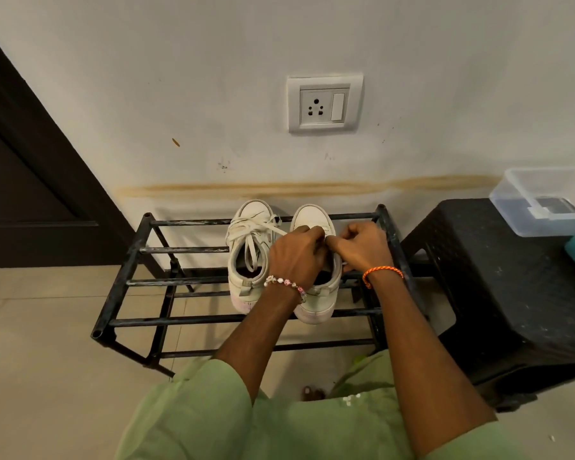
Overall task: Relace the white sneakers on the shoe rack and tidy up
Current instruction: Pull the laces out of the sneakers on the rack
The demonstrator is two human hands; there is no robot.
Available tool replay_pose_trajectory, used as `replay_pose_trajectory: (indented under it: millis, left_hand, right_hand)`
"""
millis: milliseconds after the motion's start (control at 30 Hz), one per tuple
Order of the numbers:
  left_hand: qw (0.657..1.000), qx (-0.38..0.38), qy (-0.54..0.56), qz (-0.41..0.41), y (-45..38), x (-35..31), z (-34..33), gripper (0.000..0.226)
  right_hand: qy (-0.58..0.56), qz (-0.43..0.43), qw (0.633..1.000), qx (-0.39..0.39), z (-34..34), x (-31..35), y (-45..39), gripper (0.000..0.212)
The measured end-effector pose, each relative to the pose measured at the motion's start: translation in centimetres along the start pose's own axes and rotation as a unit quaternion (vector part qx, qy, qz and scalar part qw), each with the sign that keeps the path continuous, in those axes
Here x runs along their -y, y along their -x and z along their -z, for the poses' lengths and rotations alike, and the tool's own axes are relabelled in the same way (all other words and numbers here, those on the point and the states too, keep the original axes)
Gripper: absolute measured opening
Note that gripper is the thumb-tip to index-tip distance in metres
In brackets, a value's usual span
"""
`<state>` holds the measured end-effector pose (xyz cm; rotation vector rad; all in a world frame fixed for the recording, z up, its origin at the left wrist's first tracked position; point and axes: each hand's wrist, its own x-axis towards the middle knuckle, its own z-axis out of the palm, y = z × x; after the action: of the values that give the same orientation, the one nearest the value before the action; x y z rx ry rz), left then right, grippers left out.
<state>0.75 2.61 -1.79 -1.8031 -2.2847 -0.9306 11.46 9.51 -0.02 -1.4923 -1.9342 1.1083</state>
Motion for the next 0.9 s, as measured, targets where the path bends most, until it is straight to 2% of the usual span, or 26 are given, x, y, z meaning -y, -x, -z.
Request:
replay_pose_trajectory:
  millis: [100,167,200,233,267,300,367,433,467,500,567,633,700,767,900]
  left_hand:
    - [0.995,-0.025,0.07,0.06,0.2,-0.1,-0.1,0.013]
    - [0.969,-0.033,0.179,0.167,0.2,-0.5,-0.2,0.008]
    - [0.931,-0.032,0.264,0.25,-0.2,-0.5,-0.2,0.006]
    - [0.873,-0.027,0.356,0.332,-0.5,-0.6,0.0,0.007]
    - [0.814,-0.026,0.426,0.395,-0.7,-0.5,0.2,0.012]
    - [0.774,-0.024,0.462,0.433,-0.9,-0.2,0.2,0.016]
    - [0.76,-0.007,0.46,0.458,-1.1,0.2,0.4,0.017]
    - [0.778,0.005,0.439,0.45,-1.1,0.3,0.6,0.007]
    - [0.799,0.012,0.42,0.431,-1.0,0.1,0.8,0.007]
    - [0.832,0.018,0.389,0.396,-0.9,0.1,0.9,0.017]
    - [0.92,0.029,0.28,0.274,-0.6,0.2,1.0,0.032]
    - [0.976,0.046,0.15,0.152,-0.4,0.2,1.1,0.033]
    - [0.99,0.078,0.067,0.096,-0.3,0.1,1.0,0.029]
    - [0.993,0.089,0.021,0.078,-0.5,0.0,0.9,0.026]
    - [0.995,0.058,0.005,0.075,-0.8,-0.8,0.7,0.023]
  right_hand:
    - [0.005,0.014,1.0,0.008,0.3,-0.3,-0.1,0.02]
    - [0.002,0.02,1.0,0.004,0.4,-0.4,0.0,0.021]
    - [0.001,0.025,1.0,-0.003,0.4,-0.4,0.0,0.021]
    - [-0.001,0.027,1.0,-0.012,0.4,-0.3,0.1,0.021]
    - [-0.006,0.027,0.999,-0.017,0.4,-0.3,0.1,0.02]
    - [-0.014,0.024,0.999,-0.018,0.4,-0.3,0.1,0.02]
    - [-0.03,0.015,0.999,0.001,0.2,-0.3,0.1,0.02]
    - [-0.04,0.009,0.999,0.018,0.1,-0.3,0.1,0.02]
    - [-0.041,0.009,0.999,0.023,0.1,-0.3,0.1,0.02]
    - [-0.038,0.01,0.999,0.027,0.1,-0.4,0.0,0.019]
    - [-0.031,0.017,0.999,0.033,0.2,-0.3,-0.1,0.017]
    - [-0.016,0.033,0.999,0.029,0.2,-0.4,-0.2,0.016]
    - [-0.003,0.046,0.999,0.02,0.4,-0.4,-0.3,0.015]
    - [0.003,0.05,0.999,0.013,0.6,-0.5,-0.3,0.016]
    - [0.006,0.047,0.999,0.016,1.0,-0.6,-0.4,0.013]
